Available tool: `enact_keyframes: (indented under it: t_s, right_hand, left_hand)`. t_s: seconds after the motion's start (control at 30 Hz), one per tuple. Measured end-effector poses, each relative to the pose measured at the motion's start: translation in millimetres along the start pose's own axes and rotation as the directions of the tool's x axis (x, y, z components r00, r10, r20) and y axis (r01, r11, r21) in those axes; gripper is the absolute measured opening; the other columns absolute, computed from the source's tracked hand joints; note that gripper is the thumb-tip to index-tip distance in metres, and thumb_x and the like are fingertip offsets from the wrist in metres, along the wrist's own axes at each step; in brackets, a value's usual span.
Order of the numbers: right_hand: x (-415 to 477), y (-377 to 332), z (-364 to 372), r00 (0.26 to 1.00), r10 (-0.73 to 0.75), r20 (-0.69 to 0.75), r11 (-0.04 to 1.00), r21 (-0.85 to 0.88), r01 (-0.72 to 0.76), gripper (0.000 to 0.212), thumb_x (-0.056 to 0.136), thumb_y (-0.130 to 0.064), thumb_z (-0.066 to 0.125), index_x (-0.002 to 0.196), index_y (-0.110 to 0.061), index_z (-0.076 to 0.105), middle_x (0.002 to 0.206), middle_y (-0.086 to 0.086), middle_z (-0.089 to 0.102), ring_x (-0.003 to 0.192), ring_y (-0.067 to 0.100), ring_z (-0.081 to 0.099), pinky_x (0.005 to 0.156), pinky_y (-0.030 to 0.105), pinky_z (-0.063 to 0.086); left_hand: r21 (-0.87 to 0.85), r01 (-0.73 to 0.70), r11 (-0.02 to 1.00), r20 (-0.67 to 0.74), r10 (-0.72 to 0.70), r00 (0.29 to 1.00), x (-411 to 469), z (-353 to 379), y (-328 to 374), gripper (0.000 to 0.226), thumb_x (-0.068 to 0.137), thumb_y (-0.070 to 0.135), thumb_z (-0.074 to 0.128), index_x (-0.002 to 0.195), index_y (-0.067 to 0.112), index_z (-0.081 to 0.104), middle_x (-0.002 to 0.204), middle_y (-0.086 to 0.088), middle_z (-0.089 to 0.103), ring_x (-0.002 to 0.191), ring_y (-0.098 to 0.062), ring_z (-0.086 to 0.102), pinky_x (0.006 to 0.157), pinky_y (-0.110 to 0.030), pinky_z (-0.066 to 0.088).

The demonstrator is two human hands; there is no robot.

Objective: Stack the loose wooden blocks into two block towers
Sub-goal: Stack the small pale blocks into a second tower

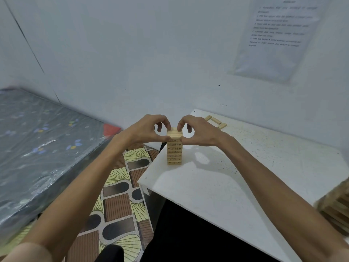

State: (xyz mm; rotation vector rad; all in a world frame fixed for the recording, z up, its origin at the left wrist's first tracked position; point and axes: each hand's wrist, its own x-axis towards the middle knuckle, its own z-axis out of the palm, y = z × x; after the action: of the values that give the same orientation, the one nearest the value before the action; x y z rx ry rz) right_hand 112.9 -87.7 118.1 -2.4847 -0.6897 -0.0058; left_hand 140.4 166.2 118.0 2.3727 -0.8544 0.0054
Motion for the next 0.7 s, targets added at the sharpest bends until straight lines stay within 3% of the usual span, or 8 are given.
enact_keyframes:
  t_s: [0.13, 0.23, 0.33, 0.5, 0.6, 0.7]
  right_hand:
    - [0, -1, 1, 0.999, 0.027, 0.018, 0.999, 0.042, -0.028, 0.046, 0.082, -0.039, 0.078, 0.118, -0.033, 0.051, 0.112, -0.020, 0.058, 0.096, 0.010, 0.055, 0.072, 0.026, 0.045]
    - [-1, -3, 2, 0.998, 0.047, 0.043, 0.998, 0.028, -0.048, 0.059, 0.081, -0.046, 0.078, 0.128, -0.037, 0.042, 0.120, -0.016, 0.057, 0.100, 0.011, 0.056, 0.078, 0.030, 0.050]
    - [-4, -4, 2, 0.998, 0.064, 0.022, 0.998, 0.025, -0.065, 0.066, 0.083, -0.053, 0.072, 0.137, -0.041, 0.037, 0.125, -0.013, 0.056, 0.104, 0.009, 0.055, 0.086, 0.032, 0.051]
    - [-12, -6, -5, 0.995, 0.085, -0.048, 0.996, 0.014, -0.084, 0.050, 0.091, -0.049, 0.060, 0.138, -0.034, 0.050, 0.129, -0.013, 0.058, 0.111, 0.009, 0.056, 0.091, 0.033, 0.050]
    - [-19, -6, -12, 0.992, 0.081, -0.101, 0.995, -0.045, -0.085, 0.041, 0.098, -0.041, 0.058, 0.137, -0.029, 0.057, 0.131, -0.016, 0.061, 0.113, 0.005, 0.056, 0.095, 0.035, 0.052]
    - [-29, -5, -18, 0.989, 0.090, -0.121, 0.986, -0.126, -0.105, 0.038, 0.101, -0.035, 0.057, 0.138, -0.026, 0.060, 0.134, -0.016, 0.061, 0.117, 0.004, 0.054, 0.095, 0.028, 0.045]
  left_hand:
    - [-0.018, 0.004, 1.000, 0.012, -0.004, 1.000, -1, 1, -3, 0.045, 0.078, 0.037, 0.088, 0.114, 0.026, 0.062, 0.113, 0.019, 0.066, 0.087, -0.006, 0.059, 0.066, -0.018, 0.044]
    - [-0.006, 0.021, 1.000, 0.016, -0.021, 1.000, -5, 2, -2, 0.070, 0.070, 0.061, 0.079, 0.125, 0.025, 0.056, 0.118, 0.016, 0.066, 0.095, -0.005, 0.061, 0.070, -0.013, 0.045]
    - [0.017, 0.048, 0.999, -0.010, -0.048, 0.999, -8, 0, 3, 0.086, 0.071, 0.076, 0.066, 0.137, 0.024, 0.050, 0.123, 0.017, 0.064, 0.104, -0.002, 0.060, 0.075, -0.016, 0.045]
    - [0.047, 0.042, 0.998, -0.054, -0.040, 0.998, -6, -5, 12, 0.075, 0.082, 0.079, 0.054, 0.135, 0.025, 0.056, 0.127, 0.017, 0.063, 0.113, 0.000, 0.058, 0.091, -0.028, 0.048]
    - [0.100, -0.004, 0.995, -0.071, 0.011, 0.997, 1, -7, 25, 0.061, 0.089, 0.065, 0.062, 0.133, 0.023, 0.061, 0.129, 0.014, 0.064, 0.114, -0.003, 0.059, 0.100, -0.029, 0.046]
    - [0.133, -0.051, 0.990, -0.073, 0.061, 0.995, 10, -6, 43, 0.055, 0.091, 0.056, 0.063, 0.133, 0.020, 0.062, 0.128, 0.011, 0.065, 0.113, -0.006, 0.059, 0.100, -0.029, 0.046]
